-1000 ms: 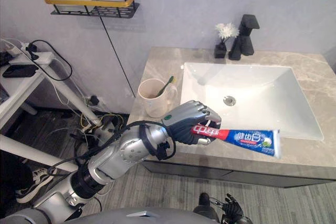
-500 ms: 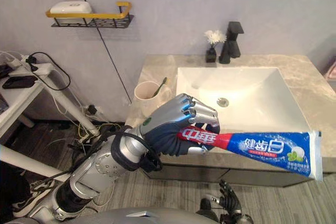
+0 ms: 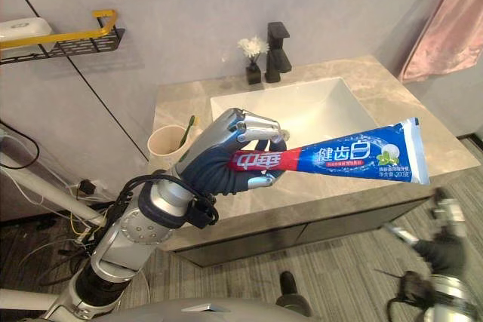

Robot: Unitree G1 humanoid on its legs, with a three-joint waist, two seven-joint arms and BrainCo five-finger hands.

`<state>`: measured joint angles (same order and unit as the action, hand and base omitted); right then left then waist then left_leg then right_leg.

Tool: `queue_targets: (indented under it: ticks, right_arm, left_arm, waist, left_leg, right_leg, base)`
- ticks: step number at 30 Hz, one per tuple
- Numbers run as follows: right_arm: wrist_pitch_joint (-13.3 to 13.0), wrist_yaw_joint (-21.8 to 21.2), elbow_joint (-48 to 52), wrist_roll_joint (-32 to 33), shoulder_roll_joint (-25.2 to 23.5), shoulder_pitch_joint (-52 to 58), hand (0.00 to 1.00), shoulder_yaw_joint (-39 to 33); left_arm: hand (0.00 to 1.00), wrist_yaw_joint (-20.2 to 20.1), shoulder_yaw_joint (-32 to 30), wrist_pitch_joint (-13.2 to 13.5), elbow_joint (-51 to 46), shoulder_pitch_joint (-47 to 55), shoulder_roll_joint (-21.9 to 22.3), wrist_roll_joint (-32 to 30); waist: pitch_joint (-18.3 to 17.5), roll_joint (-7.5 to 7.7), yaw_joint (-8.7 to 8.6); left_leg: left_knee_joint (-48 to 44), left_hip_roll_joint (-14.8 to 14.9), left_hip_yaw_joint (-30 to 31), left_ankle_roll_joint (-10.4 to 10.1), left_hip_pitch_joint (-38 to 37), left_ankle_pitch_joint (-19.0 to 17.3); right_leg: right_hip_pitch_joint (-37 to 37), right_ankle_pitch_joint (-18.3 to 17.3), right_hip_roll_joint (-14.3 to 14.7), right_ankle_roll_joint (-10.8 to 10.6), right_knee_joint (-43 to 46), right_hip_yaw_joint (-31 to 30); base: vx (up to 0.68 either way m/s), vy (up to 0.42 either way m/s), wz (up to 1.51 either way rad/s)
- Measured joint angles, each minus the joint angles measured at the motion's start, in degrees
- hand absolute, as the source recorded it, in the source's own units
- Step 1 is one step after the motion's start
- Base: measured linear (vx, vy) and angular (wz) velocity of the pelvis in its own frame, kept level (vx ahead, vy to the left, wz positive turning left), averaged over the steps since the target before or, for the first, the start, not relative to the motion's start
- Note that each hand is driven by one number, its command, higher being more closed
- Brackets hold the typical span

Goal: Organize washtable

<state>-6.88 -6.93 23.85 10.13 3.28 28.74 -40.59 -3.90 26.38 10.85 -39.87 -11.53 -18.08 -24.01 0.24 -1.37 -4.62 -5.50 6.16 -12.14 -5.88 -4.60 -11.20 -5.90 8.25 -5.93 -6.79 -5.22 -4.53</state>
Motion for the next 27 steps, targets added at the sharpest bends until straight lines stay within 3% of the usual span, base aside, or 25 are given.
queue_targets:
  ticks: [3,5,8,10,14,18,21,27]
  right_arm:
    - [-0.92,5.61,3.15,-2.86,0.08,-4.94,0.00,-4.28]
    - [-3.06,9.48,3.81,-4.72,0.11,-9.27,0.00,-4.41]
    - [-4.30,12.68,5.07,-5.11,0.12,-13.16,0.00,-1.96]
    - [-5.32,12.74,6.24,-5.10,0.29,-14.36,0.00,1.87]
    - [-6.72,11.38,6.47,-1.61,0.90,-18.55,0.00,17.75]
    - [-6.72,6.35,6.31,3.89,1.01,-21.92,0.00,31.59]
    - [-6.66,4.56,5.14,10.73,0.94,-24.16,0.00,35.93]
    - [-6.64,3.84,4.50,17.13,0.97,-27.39,0.00,40.89]
  left_arm:
    - [1.00,-0.04,-1.99,0.00,-2.20,0.70,-0.02,0.05]
    - [1.00,0.03,-2.22,0.15,-3.28,0.73,0.09,0.11]
    - [1.00,0.17,-2.20,0.28,-3.41,0.83,0.16,1.22]
    - [1.00,0.15,-2.13,0.26,-3.40,0.82,0.32,1.83]
    - [1.00,0.27,-1.70,0.26,-1.88,0.09,2.77,3.55]
    - [1.00,2.09,-1.61,0.25,1.59,-2.31,4.34,3.45]
    - [1.00,4.55,-1.62,0.13,2.39,-2.31,4.50,3.32]
    - [1.00,7.73,-1.63,-0.95,7.04,-3.07,6.79,2.23]
  waist:
    - [-0.22,0.39,0.10]
    - [-0.71,0.81,0.39]
    - [-0.91,0.82,1.01]
    - [-1.09,0.68,1.27]
    - [-1.24,0.60,2.14]
    - [-1.29,0.65,4.50]
    - [-1.44,0.90,5.06]
    - [-1.94,1.38,5.10]
  left_leg:
    - [0.07,0.01,0.03,-0.01,-0.02,-0.01]
    - [0.06,0.00,0.23,-0.01,0.06,-0.02]
    - [-0.05,-0.09,1.42,0.00,0.47,-0.01]
    - [-0.32,-0.08,2.12,0.00,1.01,-0.01]
    - [-1.31,-0.01,4.93,-0.07,2.20,0.10]
    - [-1.37,-0.07,7.54,-0.09,2.85,0.53]
    - [-1.75,-0.13,8.63,-0.08,3.59,0.80]
    - [-1.77,-0.13,9.55,-0.16,3.87,1.15]
  right_leg:
    - [0.00,0.00,0.04,0.00,0.00,-0.01]
    - [0.03,-0.01,-0.02,-0.01,0.00,0.23]
    - [0.22,-0.02,-0.28,-0.02,0.00,1.00]
    - [0.23,-0.03,-0.42,-0.02,0.00,1.61]
    - [1.13,-0.10,-0.79,0.05,0.00,4.37]
    - [2.39,-0.42,-1.27,0.15,-0.01,7.05]
    - [2.45,-0.48,-1.45,0.14,-0.01,8.15]
    - [2.54,-0.48,-1.45,0.17,-0.01,8.82]
  base:
    - [0.00,0.000,0.00]
    - [0.00,0.001,0.04]
    - [0.00,0.001,0.13]
    - [-0.01,-0.006,0.20]
    - [-0.02,-0.020,0.35]
    - [-0.03,-0.015,0.33]
    - [-0.02,-0.006,0.24]
    - [0.00,-0.009,0.08]
